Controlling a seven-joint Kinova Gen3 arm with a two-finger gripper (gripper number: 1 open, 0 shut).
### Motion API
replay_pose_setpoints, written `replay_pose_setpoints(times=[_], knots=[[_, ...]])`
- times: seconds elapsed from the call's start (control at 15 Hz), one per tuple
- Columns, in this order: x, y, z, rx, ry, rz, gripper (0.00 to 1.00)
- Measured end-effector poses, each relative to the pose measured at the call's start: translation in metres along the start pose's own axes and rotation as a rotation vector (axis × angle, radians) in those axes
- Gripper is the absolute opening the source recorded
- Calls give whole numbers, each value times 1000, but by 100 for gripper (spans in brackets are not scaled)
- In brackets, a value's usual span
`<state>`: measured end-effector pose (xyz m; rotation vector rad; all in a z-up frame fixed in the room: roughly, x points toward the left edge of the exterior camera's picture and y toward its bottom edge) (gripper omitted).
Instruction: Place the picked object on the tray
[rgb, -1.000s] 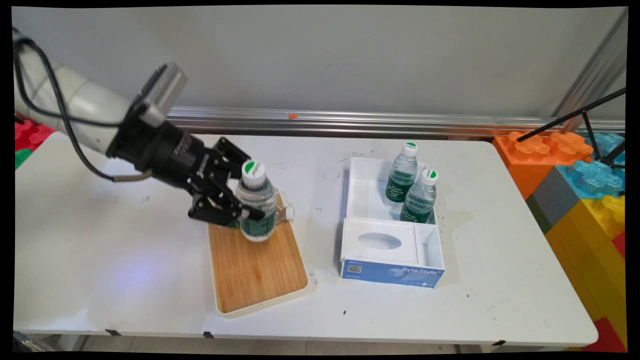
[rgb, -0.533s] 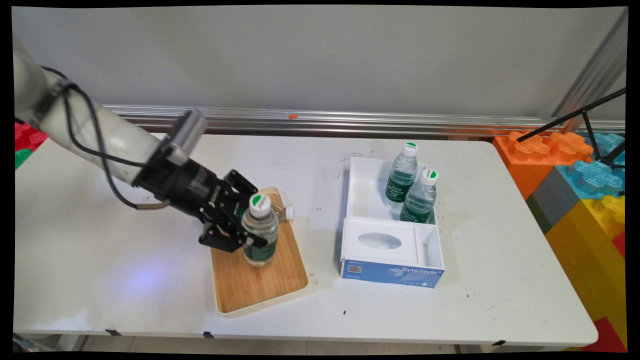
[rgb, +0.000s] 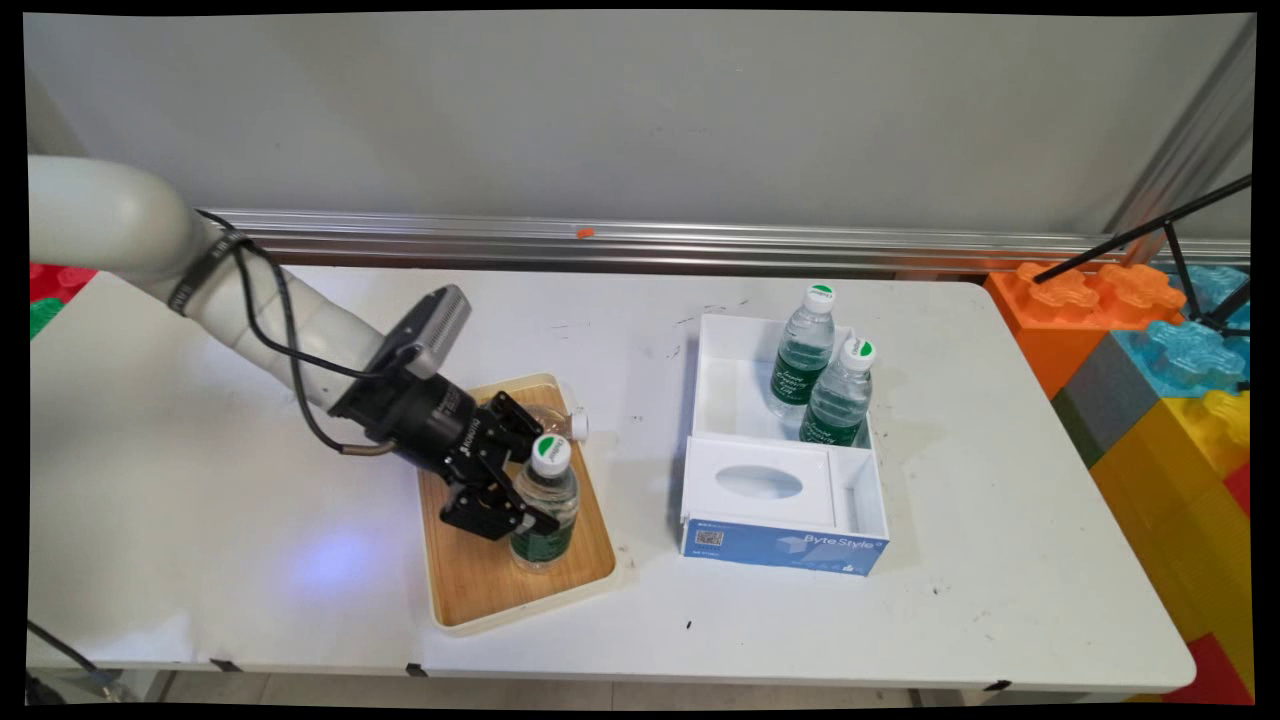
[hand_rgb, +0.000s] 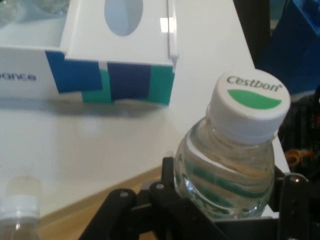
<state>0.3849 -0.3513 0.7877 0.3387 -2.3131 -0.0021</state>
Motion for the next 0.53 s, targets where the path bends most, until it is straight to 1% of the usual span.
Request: replay_pose_setpoints(times=[0.27, 0.33, 0.53], knots=[[-5, -12, 13, -13, 15, -9, 0], [-6, -14, 14, -17, 18, -9, 100], [-9, -19, 14, -30, 18, -10, 100]])
